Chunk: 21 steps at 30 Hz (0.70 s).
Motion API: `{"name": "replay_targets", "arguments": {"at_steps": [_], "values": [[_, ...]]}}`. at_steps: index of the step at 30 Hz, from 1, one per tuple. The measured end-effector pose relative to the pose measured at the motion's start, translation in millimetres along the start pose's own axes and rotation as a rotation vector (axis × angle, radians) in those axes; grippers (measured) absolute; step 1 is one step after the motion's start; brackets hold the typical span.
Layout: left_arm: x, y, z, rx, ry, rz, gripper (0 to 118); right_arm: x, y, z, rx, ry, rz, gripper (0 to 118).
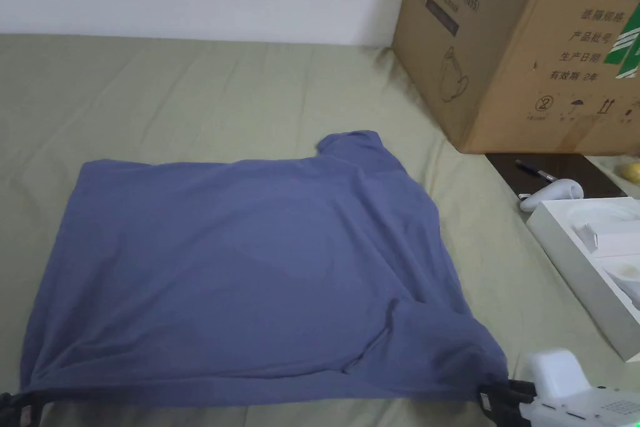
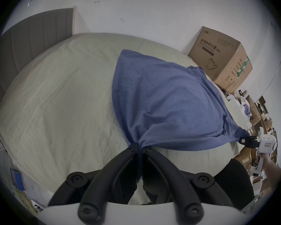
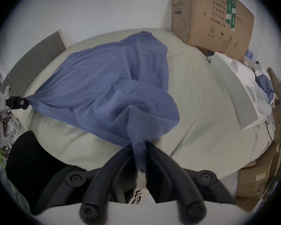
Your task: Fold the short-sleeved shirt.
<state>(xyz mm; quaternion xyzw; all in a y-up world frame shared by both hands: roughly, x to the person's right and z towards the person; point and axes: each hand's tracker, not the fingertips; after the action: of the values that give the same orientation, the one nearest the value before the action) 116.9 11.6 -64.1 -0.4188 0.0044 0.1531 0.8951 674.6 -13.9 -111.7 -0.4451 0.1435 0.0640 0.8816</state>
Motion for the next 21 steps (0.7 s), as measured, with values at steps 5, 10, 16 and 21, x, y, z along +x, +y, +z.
{"name": "replay_targets", "arguments": {"at_steps": [5, 10, 16, 21], "values": [[0.0, 5.9, 21.9, -0.014, 0.003, -0.031, 3, 7.6, 5.5, 25.3, -0.025, 0.089, -0.088, 8], [10.0, 11.6, 42.5, -0.032, -0.019, -0.042, 3, 7.5, 12.4, 48.1, -0.080, 0.086, -0.063, 8], [1.4, 52.2, 7.3, -0.131, -0.005, -0.046, 3, 6.9, 80.1, 50.9, -0.199, 0.083, -0.099, 8], [4.9, 104.5, -40.8, -0.227, 0.001, -0.051, 3, 33.8, 155.9, 0.0, -0.278, 0.129, -0.108, 8]]}}
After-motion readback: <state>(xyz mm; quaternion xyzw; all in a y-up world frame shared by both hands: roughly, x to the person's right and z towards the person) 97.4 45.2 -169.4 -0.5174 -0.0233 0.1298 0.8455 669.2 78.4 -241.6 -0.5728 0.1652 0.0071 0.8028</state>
